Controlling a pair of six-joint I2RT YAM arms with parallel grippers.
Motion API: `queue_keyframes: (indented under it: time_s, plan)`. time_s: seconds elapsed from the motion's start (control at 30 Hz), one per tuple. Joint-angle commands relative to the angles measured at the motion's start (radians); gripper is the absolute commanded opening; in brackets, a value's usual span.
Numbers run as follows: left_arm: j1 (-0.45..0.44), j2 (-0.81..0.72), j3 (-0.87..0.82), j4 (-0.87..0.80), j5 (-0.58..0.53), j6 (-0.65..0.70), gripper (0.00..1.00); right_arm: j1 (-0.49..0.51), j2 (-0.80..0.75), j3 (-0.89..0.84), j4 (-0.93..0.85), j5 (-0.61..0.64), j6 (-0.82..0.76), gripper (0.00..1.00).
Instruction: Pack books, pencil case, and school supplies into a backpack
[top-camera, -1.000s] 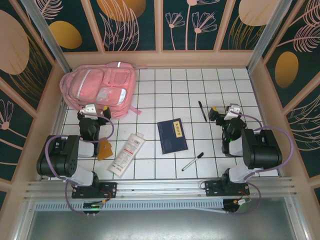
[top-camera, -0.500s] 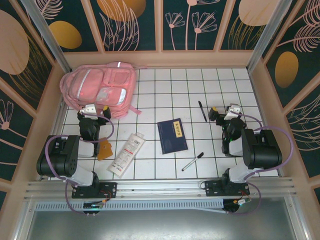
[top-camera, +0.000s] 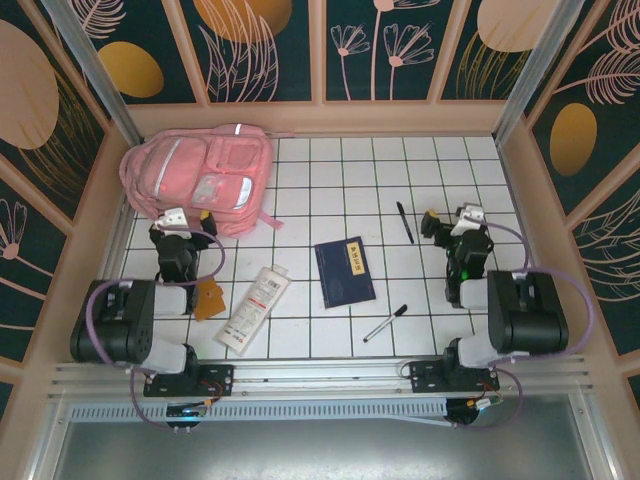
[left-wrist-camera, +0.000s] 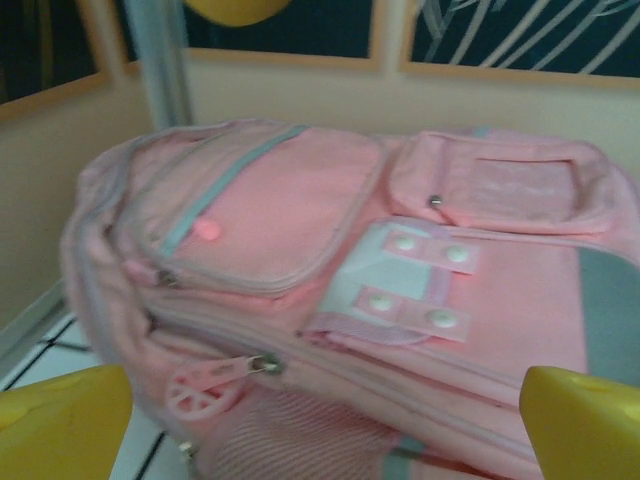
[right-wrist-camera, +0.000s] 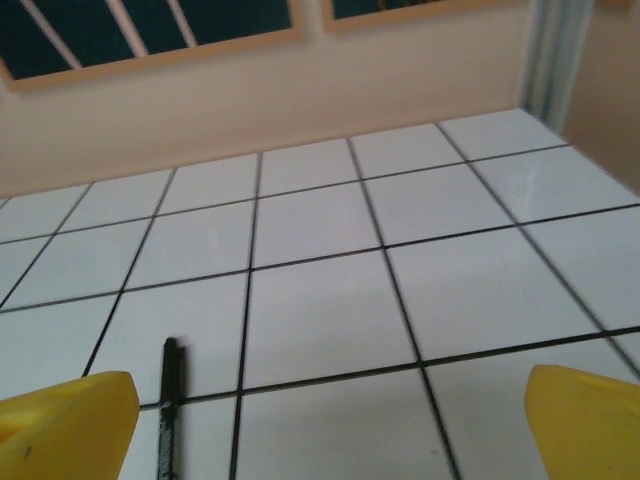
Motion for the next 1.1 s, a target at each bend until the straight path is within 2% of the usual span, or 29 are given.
queue_keyframes:
  time_s: [0.0, 0.07, 0.1, 0.13, 0.17, 0.2, 0.23, 0.27, 0.3, 0.43, 0.57, 0.63, 0.73, 0.83, 0.9, 1.07]
  plan:
    - [0.006, -0.200, 0.117, -0.285, -0.160, -0.095, 0.99, 0.020, -0.172, 0.156, -0.330, 0.166, 0.161, 0.99]
    - [0.006, -0.314, 0.202, -0.497, -0.161, -0.170, 0.99, 0.018, -0.245, 0.257, -0.528, 0.150, 0.294, 0.99]
    - [0.006, -0.360, 0.260, -0.616, -0.175, -0.217, 0.99, 0.014, -0.271, 0.325, -0.679, 0.153, 0.420, 0.99]
    - [0.006, -0.392, 0.308, -0.730, -0.208, -0.279, 0.99, 0.013, -0.280, 0.391, -0.835, 0.168, 0.532, 0.99]
    - [0.006, -0.425, 0.370, -0.858, -0.265, -0.378, 0.99, 0.006, -0.272, 0.449, -0.943, 0.130, 0.583, 0.99]
    - [0.007, -0.447, 0.420, -0.955, -0.282, -0.447, 0.99, 0.008, -0.256, 0.473, -0.951, 0.005, 0.546, 0.96]
    - [0.008, -0.457, 0.442, -0.964, -0.221, -0.423, 0.99, 0.031, -0.233, 0.494, -0.952, -0.124, 0.507, 0.92]
    - [0.008, -0.457, 0.458, -0.938, -0.108, -0.354, 0.99, 0.082, -0.209, 0.522, -0.978, -0.147, 0.467, 0.92]
    - [0.008, -0.434, 0.484, -0.952, -0.046, -0.351, 0.99, 0.171, -0.186, 0.547, -0.997, -0.133, 0.407, 0.92]
    - [0.008, -0.249, 0.633, -1.091, 0.124, -0.391, 0.99, 0.415, -0.050, 0.660, -1.058, -0.177, 0.227, 0.91]
    - [0.006, -0.046, 0.755, -1.133, 0.272, -0.333, 0.99, 0.568, 0.120, 0.772, -1.052, -0.257, 0.300, 0.83]
    - [-0.005, 0.067, 0.839, -1.171, 0.356, -0.283, 0.99, 0.633, 0.173, 0.813, -1.059, -0.210, 0.358, 0.82]
    - [-0.071, 0.231, 0.962, -1.282, 0.344, -0.201, 0.99, 0.672, 0.192, 0.800, -1.023, -0.160, 0.477, 0.82]
    - [-0.124, 0.388, 1.060, -1.382, 0.321, -0.163, 0.99, 0.679, 0.185, 0.743, -0.941, -0.208, 0.565, 0.82]
    - [-0.132, 0.468, 1.083, -1.377, 0.285, -0.175, 0.99, 0.688, 0.187, 0.744, -0.948, -0.219, 0.568, 0.82]
    - [-0.139, 0.593, 1.119, -1.375, 0.309, -0.184, 0.99, 0.710, 0.188, 0.769, -1.001, -0.181, 0.590, 0.82]
